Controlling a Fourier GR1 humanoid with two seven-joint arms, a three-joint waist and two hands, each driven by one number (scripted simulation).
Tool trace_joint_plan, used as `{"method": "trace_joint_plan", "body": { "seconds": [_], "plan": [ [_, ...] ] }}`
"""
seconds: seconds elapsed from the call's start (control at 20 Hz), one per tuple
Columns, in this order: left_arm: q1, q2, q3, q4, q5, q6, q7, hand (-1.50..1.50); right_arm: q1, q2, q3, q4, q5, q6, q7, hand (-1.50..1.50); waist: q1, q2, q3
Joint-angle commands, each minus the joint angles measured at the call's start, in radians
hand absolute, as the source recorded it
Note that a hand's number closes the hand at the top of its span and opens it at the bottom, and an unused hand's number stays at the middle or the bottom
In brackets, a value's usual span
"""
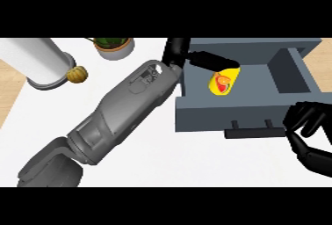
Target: Pick up the cup, place it into the drawer and close the drawer
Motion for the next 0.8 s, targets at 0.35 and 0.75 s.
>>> {"method": "trace_joint_plan", "body": {
  "seconds": [0.35,0.75],
  "plan": [
    [0.114,0.179,0.09,-0.22,-0.002,-0.039,0.106,-1.5,0.108,-0.031,0.075,-0.071,0.289,-0.004,-0.038,1.5,0.042,-0.009,0.0],
    [0.306,0.259,0.117,-0.456,-0.021,-0.01,0.149,-1.5,-0.061,0.032,0.215,0.085,0.564,-0.138,-0.009,1.5,0.063,-0.005,0.0]
  ]
}}
